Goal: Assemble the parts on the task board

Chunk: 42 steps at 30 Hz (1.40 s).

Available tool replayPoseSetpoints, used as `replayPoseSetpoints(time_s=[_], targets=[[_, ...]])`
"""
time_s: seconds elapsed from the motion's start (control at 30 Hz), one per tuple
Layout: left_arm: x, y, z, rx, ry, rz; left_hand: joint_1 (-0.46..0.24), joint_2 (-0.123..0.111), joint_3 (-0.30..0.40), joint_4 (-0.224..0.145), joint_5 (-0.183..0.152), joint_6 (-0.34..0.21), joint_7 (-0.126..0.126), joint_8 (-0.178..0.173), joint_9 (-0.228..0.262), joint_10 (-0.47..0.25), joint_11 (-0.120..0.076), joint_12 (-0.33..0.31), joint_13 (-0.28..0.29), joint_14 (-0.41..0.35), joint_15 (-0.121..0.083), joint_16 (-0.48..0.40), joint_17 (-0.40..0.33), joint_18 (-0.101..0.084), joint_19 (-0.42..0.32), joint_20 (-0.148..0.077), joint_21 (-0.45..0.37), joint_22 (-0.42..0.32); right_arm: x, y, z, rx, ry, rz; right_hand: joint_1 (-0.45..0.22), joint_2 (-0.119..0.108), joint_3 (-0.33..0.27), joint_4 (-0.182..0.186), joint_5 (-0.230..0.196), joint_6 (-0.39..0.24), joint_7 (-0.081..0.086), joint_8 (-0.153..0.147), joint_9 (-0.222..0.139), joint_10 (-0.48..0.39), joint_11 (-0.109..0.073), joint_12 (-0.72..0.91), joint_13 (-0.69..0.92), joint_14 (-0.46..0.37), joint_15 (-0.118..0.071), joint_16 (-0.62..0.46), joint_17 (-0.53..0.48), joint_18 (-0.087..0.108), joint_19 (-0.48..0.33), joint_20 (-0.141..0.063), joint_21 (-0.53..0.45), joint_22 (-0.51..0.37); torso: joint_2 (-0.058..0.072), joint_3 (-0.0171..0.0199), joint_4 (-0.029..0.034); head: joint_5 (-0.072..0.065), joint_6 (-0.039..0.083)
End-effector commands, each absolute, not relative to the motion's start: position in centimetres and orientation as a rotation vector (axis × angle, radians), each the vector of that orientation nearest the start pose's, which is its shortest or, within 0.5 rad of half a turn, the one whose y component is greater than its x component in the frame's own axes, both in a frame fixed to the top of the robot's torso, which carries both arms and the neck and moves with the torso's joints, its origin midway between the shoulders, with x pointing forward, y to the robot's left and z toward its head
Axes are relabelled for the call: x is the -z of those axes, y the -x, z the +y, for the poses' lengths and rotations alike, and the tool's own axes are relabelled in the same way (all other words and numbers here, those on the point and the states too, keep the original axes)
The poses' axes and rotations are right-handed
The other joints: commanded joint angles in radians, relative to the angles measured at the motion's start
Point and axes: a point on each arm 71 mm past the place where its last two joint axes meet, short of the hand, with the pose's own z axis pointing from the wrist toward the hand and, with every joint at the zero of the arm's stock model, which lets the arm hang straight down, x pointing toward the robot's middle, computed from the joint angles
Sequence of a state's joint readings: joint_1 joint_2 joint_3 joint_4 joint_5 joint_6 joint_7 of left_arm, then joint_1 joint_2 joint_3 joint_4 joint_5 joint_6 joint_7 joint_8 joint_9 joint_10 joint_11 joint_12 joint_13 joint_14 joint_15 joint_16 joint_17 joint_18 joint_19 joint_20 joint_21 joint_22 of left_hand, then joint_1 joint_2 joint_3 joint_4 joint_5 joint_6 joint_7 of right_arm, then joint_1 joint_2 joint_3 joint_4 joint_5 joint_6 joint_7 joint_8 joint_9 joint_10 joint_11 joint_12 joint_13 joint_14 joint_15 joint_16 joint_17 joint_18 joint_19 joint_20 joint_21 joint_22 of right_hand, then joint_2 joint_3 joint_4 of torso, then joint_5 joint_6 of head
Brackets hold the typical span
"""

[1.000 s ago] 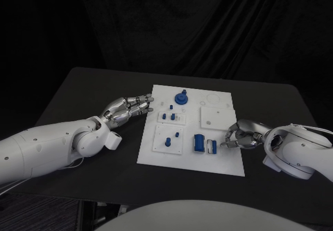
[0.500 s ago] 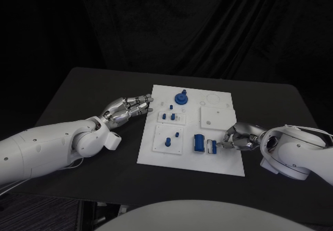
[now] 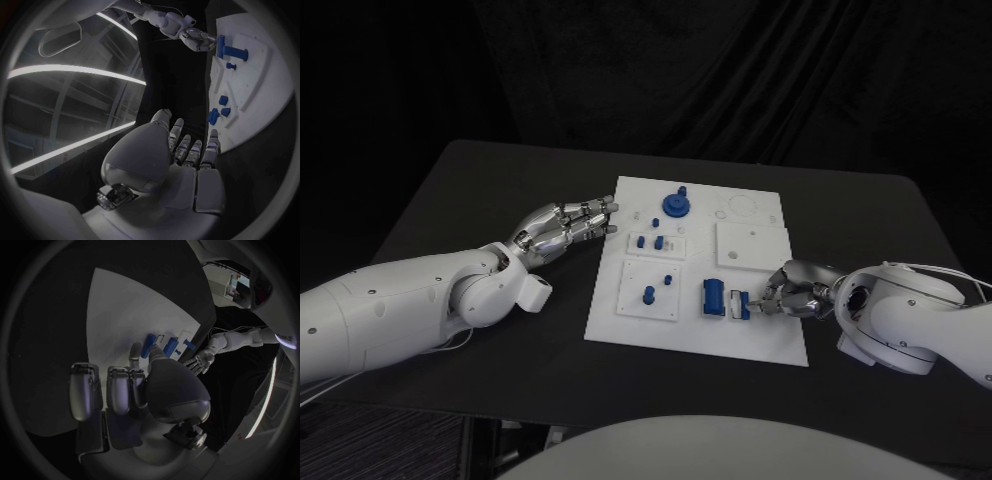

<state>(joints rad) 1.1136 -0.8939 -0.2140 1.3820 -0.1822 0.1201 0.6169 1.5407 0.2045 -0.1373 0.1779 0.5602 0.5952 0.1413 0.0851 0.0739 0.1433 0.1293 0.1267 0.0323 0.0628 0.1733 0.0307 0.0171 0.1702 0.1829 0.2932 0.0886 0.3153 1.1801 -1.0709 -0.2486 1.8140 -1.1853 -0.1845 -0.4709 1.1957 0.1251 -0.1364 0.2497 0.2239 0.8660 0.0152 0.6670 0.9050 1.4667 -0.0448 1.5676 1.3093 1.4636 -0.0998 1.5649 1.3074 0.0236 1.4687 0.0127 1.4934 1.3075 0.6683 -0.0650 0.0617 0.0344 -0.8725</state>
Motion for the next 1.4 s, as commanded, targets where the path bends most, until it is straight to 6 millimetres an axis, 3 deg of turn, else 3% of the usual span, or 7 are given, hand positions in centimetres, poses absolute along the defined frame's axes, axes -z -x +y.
replayPoseSetpoints(time_s=[0.03,1.1,1.4], targets=[[26.95,-44.98,25.51,1.778,0.895,1.644,0.006,-0.002,0.008,0.000,0.004,0.001,0.005,0.004,0.001,-0.001,0.007,0.003,0.001,-0.002,0.000,0.002,0.000,-0.020,0.004,-0.001,-0.002,-0.001,26.88,-38.11,-24.93,-0.362,-0.234,2.258,-0.007,-0.003,0.001,0.004,0.004,0.007,0.000,0.005,0.001,0.104,-0.005,0.003,0.262,0.102,-0.006,-0.004,0.236,0.000,0.057,-0.003,-0.005,0.233,0.000,-0.0005,-0.0013,0.001,0.000],[27.42,-44.82,25.49,1.778,0.905,1.653,0.004,-0.002,0.011,-0.001,0.001,-0.003,0.006,0.003,0.000,-0.003,0.008,0.002,0.001,-0.003,0.000,0.002,-0.001,-0.021,0.002,-0.001,-0.002,-0.004,27.02,-38.51,-24.26,-0.412,-0.264,2.216,-0.029,0.018,0.003,0.024,0.006,-0.007,0.000,0.006,0.008,0.104,-0.006,0.003,0.262,0.101,-0.006,-0.006,0.231,0.002,0.053,-0.005,-0.014,0.230,0.000,0.0003,-0.0018,0.005,0.000],[27.49,-44.79,25.45,1.778,0.906,1.656,0.004,-0.002,0.011,-0.001,0.000,-0.003,0.006,0.003,0.000,-0.003,0.008,0.002,0.001,-0.002,0.000,0.002,0.000,-0.021,0.002,-0.001,-0.002,-0.004,27.16,-38.58,-24.32,-0.401,-0.259,2.230,0.003,0.021,0.021,-0.002,0.006,-0.018,-0.001,0.005,0.012,0.104,-0.007,0.003,0.262,0.100,-0.007,-0.006,0.231,0.002,0.052,-0.005,-0.015,0.230,0.000,0.0005,-0.0010,0.004,0.000]])
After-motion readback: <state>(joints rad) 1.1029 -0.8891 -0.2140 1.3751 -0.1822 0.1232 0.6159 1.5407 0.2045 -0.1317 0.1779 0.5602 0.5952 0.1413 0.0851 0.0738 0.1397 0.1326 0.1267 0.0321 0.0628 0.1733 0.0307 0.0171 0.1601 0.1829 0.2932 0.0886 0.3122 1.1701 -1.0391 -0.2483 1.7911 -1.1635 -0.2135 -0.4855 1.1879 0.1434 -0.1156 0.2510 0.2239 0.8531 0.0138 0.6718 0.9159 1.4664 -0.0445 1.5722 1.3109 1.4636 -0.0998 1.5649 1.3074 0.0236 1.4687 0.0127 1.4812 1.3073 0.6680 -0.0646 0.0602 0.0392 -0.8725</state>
